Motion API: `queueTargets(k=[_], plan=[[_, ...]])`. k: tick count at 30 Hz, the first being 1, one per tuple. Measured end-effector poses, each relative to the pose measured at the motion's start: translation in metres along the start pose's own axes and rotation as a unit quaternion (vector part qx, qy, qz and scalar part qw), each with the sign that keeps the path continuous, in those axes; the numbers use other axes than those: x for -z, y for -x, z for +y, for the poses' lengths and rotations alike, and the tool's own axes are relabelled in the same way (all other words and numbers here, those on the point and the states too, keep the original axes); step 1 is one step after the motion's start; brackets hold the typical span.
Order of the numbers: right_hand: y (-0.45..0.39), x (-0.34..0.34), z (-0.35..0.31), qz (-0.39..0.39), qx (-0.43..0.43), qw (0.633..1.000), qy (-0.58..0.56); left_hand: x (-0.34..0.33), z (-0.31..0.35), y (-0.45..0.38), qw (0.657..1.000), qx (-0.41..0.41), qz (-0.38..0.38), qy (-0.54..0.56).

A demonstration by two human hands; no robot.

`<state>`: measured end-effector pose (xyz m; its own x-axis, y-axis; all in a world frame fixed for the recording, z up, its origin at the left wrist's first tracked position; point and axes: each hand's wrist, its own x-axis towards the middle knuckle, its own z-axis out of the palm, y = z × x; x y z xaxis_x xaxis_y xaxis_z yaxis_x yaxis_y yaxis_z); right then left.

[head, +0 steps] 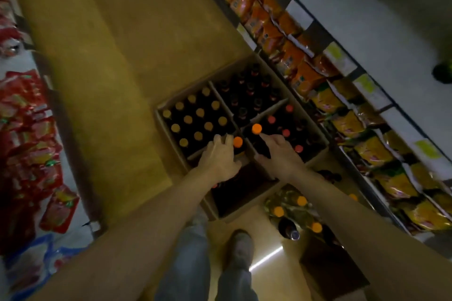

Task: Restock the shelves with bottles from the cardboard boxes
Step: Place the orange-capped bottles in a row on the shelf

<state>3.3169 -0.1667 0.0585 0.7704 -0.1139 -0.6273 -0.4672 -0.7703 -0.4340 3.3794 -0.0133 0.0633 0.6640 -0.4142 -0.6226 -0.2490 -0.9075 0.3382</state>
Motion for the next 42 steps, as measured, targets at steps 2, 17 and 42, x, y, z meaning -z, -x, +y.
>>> queueTargets(k=[2, 17, 42], plan=[[-0.026, -0.012, 0.012, -0.008, -0.006, 1.0, -0.01, -0.01, -0.004, -0.032, 1.0, -0.007, -0.02, -0.007], [-0.196, -0.065, 0.065, 0.01, -0.075, 0.996, 0.044, -0.089, -0.036, -0.193, 0.98, -0.053, -0.139, -0.131], [-0.071, 0.04, -0.005, 0.22, -0.017, 0.975, 0.034, 0.05, 0.026, -0.089, 0.962, -0.157, 0.059, -0.215]])
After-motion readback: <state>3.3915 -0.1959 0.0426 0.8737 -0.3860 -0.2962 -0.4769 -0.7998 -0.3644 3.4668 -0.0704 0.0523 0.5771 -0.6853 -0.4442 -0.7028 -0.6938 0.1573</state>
